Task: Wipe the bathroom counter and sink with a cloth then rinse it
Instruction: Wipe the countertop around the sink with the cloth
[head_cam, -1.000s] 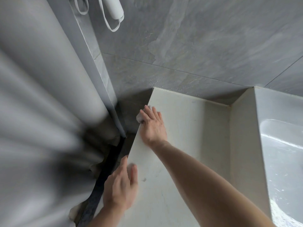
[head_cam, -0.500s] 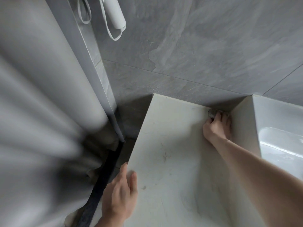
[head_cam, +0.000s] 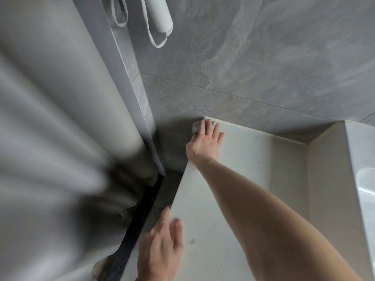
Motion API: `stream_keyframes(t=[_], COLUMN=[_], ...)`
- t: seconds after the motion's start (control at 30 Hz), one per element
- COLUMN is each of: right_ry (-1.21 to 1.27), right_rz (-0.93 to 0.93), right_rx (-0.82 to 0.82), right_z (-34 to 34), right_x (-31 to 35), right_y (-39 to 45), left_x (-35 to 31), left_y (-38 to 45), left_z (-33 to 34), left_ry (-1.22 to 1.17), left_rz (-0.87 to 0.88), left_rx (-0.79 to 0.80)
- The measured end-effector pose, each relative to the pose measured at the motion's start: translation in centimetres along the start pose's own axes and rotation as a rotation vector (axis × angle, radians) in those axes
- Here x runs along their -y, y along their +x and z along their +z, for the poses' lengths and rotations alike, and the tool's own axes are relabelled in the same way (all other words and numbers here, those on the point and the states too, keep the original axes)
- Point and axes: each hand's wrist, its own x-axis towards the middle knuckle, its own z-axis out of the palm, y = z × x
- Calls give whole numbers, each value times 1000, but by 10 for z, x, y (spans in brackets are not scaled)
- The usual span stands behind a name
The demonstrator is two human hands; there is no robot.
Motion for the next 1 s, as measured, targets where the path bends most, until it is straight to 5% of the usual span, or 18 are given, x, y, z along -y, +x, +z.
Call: stream_keyframes(t=[0.33,0.63,0.83,1.0], right_ry=[-28,-42,31,-22], right_rz=[-156,253,443,98], right_rx=[-56,-284,-314,-70], right_z=[-33,-72,-57,-30], right_x=[-106,-221,-184,-105], right_y=[3,-29,-22,-19], left_x=[-3,-4,1,2], left_y=[-1,-3,1,1], left_z=[-1,-3,2,4], left_ry=[-88,-104,-65,-90], left_rz=[-5,-15,45,9], left_rx=[-57,-39,5,-44])
